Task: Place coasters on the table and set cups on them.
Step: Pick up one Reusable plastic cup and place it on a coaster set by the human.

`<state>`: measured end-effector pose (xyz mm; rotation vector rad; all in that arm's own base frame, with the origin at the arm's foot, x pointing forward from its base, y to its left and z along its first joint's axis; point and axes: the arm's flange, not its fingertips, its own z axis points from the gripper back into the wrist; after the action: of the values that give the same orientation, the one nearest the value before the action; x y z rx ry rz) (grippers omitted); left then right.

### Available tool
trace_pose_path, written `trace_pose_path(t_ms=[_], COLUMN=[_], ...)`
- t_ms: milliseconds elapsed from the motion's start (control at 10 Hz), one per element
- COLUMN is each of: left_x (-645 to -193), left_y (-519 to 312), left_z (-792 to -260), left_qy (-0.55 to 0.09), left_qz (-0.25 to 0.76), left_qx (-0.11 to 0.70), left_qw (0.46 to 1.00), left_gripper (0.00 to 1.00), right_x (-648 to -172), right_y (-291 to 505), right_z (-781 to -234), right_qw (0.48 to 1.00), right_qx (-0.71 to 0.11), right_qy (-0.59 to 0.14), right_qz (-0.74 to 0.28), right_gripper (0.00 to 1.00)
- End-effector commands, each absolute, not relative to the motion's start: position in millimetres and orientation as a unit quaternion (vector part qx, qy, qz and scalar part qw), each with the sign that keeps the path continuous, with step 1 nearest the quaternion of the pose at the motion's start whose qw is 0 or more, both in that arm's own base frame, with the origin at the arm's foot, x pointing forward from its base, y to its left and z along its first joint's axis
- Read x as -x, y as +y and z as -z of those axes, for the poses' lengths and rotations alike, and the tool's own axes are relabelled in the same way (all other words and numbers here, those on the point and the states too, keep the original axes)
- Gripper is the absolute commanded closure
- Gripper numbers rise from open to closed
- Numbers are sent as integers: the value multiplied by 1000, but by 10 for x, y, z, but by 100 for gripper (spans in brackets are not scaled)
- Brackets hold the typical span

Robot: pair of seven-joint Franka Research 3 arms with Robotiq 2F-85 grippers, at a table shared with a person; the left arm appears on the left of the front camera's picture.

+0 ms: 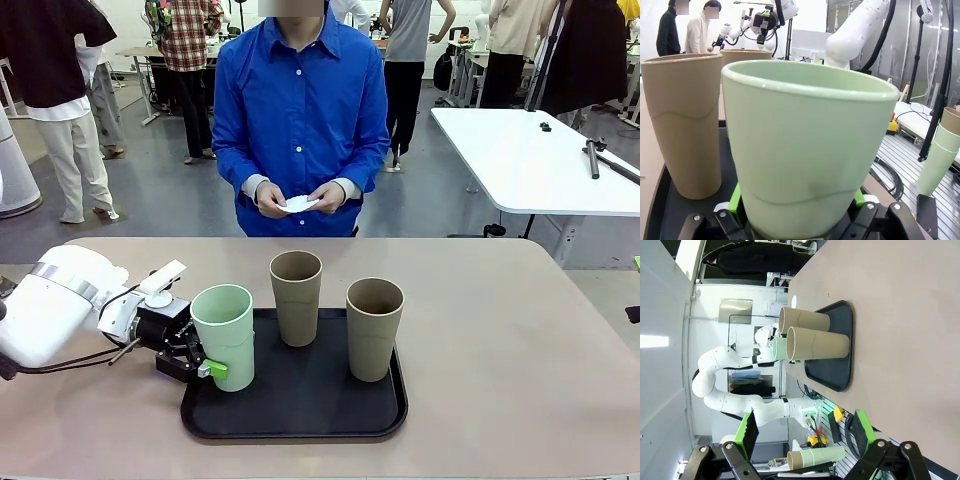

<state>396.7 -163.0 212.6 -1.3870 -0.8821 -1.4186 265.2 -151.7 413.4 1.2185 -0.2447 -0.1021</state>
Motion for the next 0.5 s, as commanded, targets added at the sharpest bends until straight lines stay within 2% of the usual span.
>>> trace_pose_path(t_ms=[0, 100, 200, 400], left_x=[-3967, -3963, -3955, -3938], left_y=[-1678, -1670, -1651, -1568], left_z=[-2101, -2115, -2140, -2348], left_qy=[-381, -381, -383, -399], left_qz=[578, 577, 577, 560], left_qx=[560, 561, 561, 548], left_qw=[454, 454, 454, 477], left_gripper=[64, 63, 100, 100], right_x=[-2653, -2653, -2653, -2653], right_y=[-1516, -1516, -1516, -1516], right_z=[-4142, -4142, -4142, -4142], right_qw=[809, 809, 809, 809], right_qx=[-574, -574, -574, -574], right_qy=[-118, -118, -118, -118], right_qz=[45, 45, 45, 45], right_gripper=[0, 0, 0, 0])
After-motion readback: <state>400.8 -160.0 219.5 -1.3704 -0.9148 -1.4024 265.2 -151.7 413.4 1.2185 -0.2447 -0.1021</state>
